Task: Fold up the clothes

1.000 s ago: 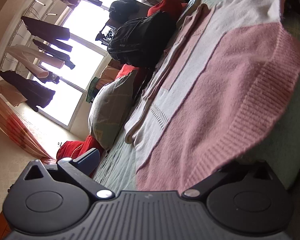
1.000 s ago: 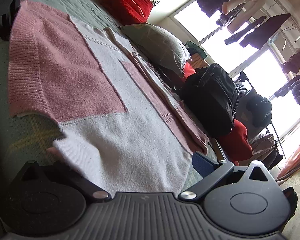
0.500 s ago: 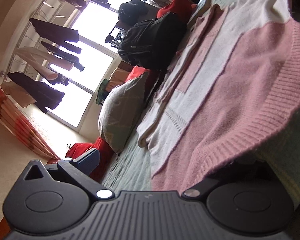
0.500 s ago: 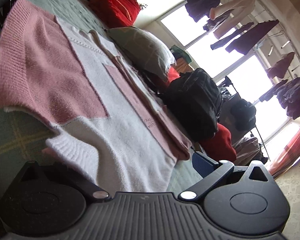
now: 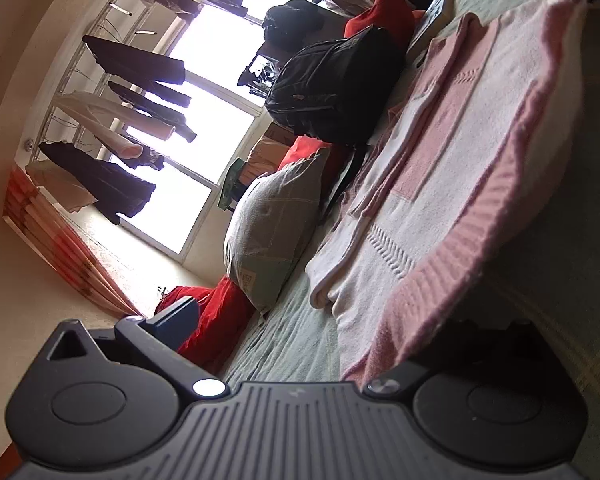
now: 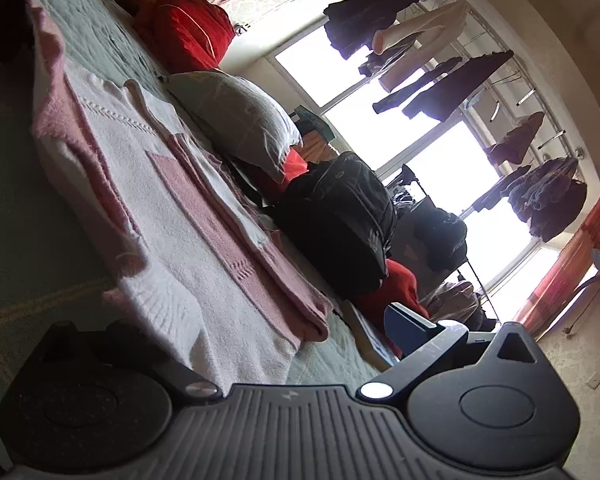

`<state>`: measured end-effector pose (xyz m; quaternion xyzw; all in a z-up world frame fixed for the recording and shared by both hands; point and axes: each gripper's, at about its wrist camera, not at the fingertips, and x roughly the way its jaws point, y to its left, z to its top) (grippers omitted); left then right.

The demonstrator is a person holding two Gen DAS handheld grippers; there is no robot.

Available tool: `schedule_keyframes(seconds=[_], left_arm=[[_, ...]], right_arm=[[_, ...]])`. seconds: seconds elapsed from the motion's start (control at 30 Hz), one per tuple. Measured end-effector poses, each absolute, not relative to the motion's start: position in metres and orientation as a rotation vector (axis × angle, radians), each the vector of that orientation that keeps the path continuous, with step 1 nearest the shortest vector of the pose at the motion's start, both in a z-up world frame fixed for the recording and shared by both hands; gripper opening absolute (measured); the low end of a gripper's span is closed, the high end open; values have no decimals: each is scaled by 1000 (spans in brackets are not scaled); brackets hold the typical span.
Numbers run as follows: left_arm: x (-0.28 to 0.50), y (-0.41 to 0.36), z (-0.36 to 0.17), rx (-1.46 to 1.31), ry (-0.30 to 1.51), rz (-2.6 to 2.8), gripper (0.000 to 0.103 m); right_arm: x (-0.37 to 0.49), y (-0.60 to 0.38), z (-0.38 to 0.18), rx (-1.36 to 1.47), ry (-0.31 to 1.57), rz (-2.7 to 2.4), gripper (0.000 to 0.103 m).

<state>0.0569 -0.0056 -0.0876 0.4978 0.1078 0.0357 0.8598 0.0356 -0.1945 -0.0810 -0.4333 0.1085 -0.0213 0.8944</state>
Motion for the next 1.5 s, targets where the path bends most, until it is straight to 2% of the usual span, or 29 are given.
schedule_keyframes(seconds=[0.43, 1.5], left_arm=[[77, -12, -56, 1026, 172, 124, 103], [229, -9, -56, 1016, 249, 102, 103]], right_arm=[[47, -193, -60, -967, 121, -129, 103], [202, -217, -51, -964, 200, -117, 103]])
